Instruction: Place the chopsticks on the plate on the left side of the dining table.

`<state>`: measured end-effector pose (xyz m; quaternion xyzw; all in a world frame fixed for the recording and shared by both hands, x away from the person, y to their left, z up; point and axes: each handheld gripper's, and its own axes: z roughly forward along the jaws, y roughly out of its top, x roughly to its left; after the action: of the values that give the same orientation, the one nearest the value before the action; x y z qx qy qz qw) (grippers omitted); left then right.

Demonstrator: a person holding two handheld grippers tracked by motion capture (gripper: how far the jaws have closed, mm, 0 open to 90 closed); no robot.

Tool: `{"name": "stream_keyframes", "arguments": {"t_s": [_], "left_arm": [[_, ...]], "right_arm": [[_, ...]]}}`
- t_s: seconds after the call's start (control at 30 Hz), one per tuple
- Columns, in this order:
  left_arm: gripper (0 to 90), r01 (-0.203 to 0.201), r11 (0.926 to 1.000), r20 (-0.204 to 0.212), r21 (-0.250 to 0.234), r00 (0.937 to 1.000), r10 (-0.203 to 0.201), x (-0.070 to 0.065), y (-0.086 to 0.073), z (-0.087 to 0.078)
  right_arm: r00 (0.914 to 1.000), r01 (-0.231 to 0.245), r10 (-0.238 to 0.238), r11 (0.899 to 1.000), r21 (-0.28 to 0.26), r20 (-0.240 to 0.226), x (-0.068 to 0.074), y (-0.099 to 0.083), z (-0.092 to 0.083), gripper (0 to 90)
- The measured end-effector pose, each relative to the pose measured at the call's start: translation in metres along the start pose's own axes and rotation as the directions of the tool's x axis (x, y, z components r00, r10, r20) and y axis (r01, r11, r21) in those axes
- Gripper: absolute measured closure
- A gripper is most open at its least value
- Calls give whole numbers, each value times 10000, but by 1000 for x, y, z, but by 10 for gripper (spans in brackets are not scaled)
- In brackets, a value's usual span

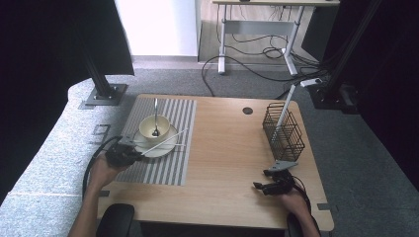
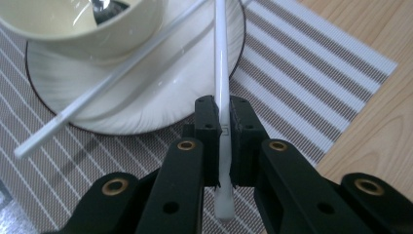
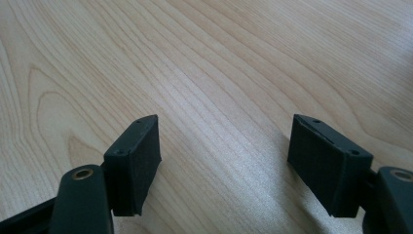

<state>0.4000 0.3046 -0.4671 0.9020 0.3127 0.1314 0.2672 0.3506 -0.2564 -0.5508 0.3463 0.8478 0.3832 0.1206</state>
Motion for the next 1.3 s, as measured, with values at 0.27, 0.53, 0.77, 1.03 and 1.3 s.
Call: {"name": "stream_keyframes", "arguments": {"t_s": [0.27, 0.53, 0.77, 1.03, 1.3], "left_arm": [[842, 89, 9996, -105, 277, 9999, -86, 6, -10, 6], [842, 71, 9985, -139, 544, 9999, -63, 12, -12, 14], [838, 87, 9977, -323, 675, 9995, -65, 18, -15, 17], [830, 202, 9954, -408, 937, 9990, -164, 25, -17, 23], [809, 273, 9913, -532, 1287, 9984, -206, 26, -18, 31]], "right_arm": [[9998, 178, -179, 9995, -247, -4, 0, -3, 2, 198], [9981, 592, -590, 9982, -114, 200, 6, -2, 7, 138], [9980, 604, -601, 9981, -119, 203, 6, -2, 7, 138], [9980, 599, -596, 9981, -118, 203, 6, -2, 7, 138], [9980, 599, -597, 9981, -118, 204, 6, -2, 7, 138]]}}
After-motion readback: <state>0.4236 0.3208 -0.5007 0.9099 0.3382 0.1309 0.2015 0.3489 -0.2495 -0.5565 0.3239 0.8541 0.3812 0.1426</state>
